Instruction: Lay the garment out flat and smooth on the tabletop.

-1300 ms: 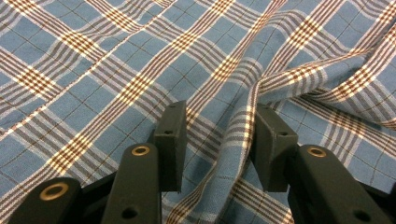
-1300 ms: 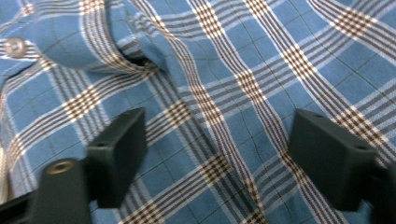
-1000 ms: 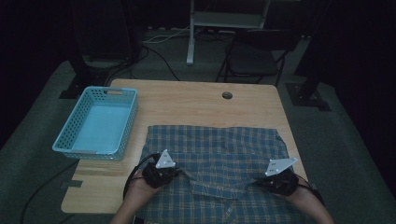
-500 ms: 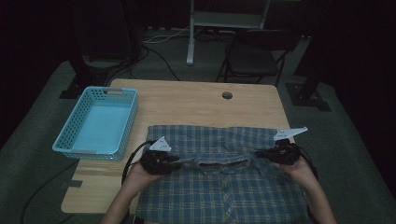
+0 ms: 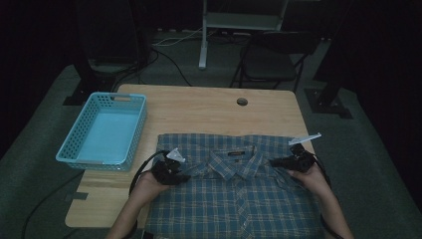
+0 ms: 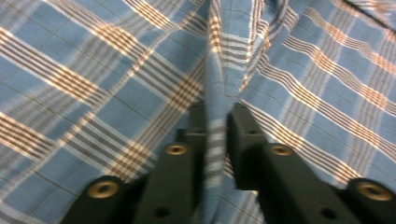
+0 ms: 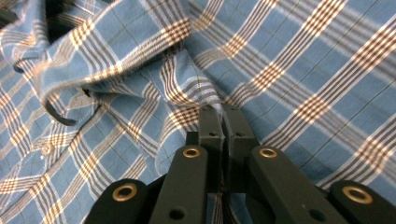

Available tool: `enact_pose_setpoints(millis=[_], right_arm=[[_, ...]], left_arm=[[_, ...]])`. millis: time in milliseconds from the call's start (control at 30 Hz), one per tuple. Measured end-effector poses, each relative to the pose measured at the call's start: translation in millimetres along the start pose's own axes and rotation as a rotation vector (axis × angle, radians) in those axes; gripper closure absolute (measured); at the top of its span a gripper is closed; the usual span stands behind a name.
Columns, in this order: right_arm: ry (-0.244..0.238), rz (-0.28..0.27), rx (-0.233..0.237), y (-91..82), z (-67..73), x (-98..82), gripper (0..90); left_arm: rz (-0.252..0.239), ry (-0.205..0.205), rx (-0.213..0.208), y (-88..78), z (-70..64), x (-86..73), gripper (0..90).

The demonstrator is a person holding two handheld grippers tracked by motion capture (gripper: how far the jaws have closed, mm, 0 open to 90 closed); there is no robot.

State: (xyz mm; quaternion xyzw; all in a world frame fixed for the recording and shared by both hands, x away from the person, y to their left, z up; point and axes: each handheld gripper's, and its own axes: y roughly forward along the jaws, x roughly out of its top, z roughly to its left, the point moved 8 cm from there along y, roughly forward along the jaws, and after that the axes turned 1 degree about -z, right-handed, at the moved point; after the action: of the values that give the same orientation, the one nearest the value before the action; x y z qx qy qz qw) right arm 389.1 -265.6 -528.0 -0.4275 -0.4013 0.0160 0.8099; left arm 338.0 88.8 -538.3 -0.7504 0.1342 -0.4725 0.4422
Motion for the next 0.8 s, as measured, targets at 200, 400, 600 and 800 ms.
enact_pose_setpoints(millis=[200,400,600,800], right_arm=[[-0.052,0.057,0.031,-0.4,18.7,-25.8,88.1],[-0.117,0.102,0.064,-13.1,51.3,-57.5,88.1],[-0.096,0.277,0.089,-12.7,58.3,-52.5,89.5],[0.207,-0.448,-0.397,-124.1,-32.5,145.3,47.7]], left_arm=[[0.093,0.079,-0.063,-10.5,-33.7,-22.1,82.1],[0.11,0.081,-0.171,-18.2,-55.3,-41.5,82.2],[0.217,0.116,-0.085,-15.8,-38.3,-15.1,87.9],[-0.693,-0.205,0.521,-169.9,83.9,152.7,49.4]])
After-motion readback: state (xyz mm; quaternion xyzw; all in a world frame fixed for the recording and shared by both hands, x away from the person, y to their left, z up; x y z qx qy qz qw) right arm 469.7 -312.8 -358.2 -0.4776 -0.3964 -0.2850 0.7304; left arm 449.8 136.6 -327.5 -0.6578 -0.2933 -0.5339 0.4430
